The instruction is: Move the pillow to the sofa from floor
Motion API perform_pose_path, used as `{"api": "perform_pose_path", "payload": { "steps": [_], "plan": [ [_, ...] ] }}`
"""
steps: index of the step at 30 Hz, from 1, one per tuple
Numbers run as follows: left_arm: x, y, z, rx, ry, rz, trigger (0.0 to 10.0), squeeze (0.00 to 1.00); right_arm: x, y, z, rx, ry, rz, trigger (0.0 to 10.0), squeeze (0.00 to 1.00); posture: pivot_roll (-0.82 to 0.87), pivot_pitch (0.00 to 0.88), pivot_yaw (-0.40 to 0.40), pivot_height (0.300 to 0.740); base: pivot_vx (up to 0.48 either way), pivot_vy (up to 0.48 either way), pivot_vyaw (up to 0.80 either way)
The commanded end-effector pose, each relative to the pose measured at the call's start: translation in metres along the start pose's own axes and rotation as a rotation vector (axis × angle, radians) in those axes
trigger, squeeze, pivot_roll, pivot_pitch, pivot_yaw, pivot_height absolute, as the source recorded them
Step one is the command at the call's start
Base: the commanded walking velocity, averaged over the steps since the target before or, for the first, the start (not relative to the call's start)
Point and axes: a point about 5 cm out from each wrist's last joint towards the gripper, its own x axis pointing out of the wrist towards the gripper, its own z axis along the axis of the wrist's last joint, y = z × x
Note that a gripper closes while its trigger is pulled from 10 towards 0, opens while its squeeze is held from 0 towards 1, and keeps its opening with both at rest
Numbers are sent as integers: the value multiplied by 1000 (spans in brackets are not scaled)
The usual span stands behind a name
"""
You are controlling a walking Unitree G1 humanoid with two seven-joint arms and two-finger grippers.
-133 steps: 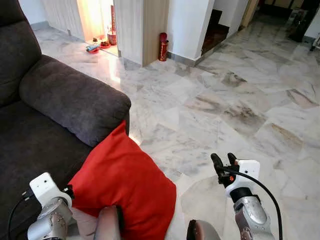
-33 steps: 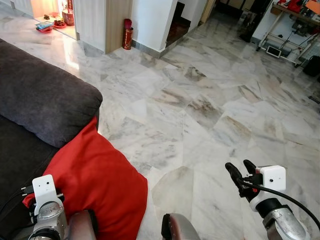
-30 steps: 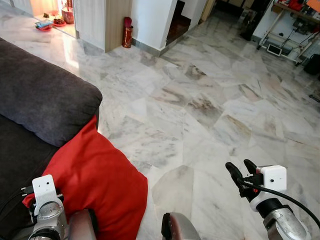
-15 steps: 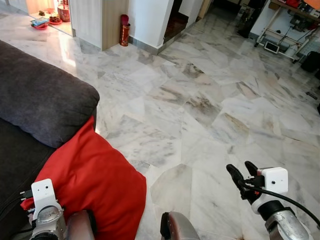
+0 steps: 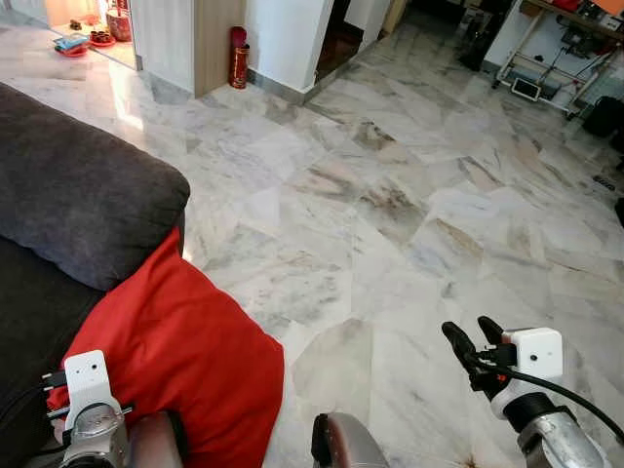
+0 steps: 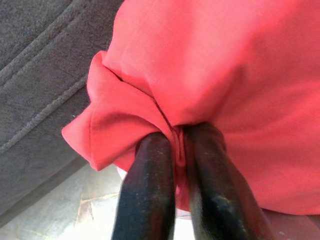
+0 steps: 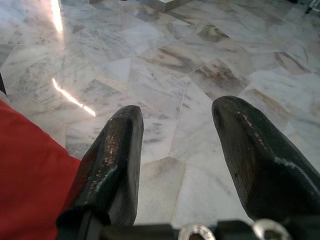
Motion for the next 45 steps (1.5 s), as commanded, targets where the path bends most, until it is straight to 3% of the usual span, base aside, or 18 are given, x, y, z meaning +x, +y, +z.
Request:
{"api": "perform_pose_path", "payload": {
  "steps": [1, 16, 20, 21, 22, 23, 24, 28, 33, 45],
  "plan": [
    [-3, -1, -13, 36, 38, 0, 0, 0, -5, -8, 4, -24, 2, -31, 10000, 0, -213, 57, -283, 588, 0, 0, 0],
    [-6, -7, -14, 47, 4, -31, 0, 0, 5, -3, 2, -6, -6, -24, 10000, 0, -182, 51, -264, 588, 0, 0, 0],
    [-11, -24, 0, 4, -107, -142, 0, 0, 11, -2, 1, 8, -16, -31, 10000, 0, -167, 44, -249, 588, 0, 0, 0],
    [-21, -46, 15, 9, -253, -287, 6667, 0, 14, 0, 0, 20, -25, -35, 10000, 0, -152, 33, -236, 588, 0, 0, 0],
    [-21, -46, 15, 9, -253, -287, 6667, 0, 14, 0, 0, 20, -25, -35, 10000, 0, -152, 33, -236, 588, 0, 0, 0],
    [-28, -58, 22, 10, -318, -364, 6667, 0, 18, 1, -1, 25, -28, -37, 10000, 0, -147, 29, -231, 588, 0, 0, 0],
    [-33, -65, 25, 0, -348, -410, 10000, 0, 19, 1, -1, 30, -32, -39, 10000, 0, -139, 24, -227, 588, 0, 0, 0],
    [-54, -87, 33, -19, -453, -564, 10000, 0, 29, 6, -2, 52, -49, -43, 10000, 0, -111, 0, -203, 588, 0, 0, 0],
    [-74, -102, 40, 18, -548, -690, 10000, 0, 38, 14, -6, 75, -66, -43, 10000, 0, -86, 0, -170, 588, 0, 0, 0],
    [-87, -101, 62, 16, -635, -740, 10000, 0, 47, 20, -13, 114, -98, -66, 10000, 0, -59, 0, -109, 588, 0, 0, 0]
  ]
}}
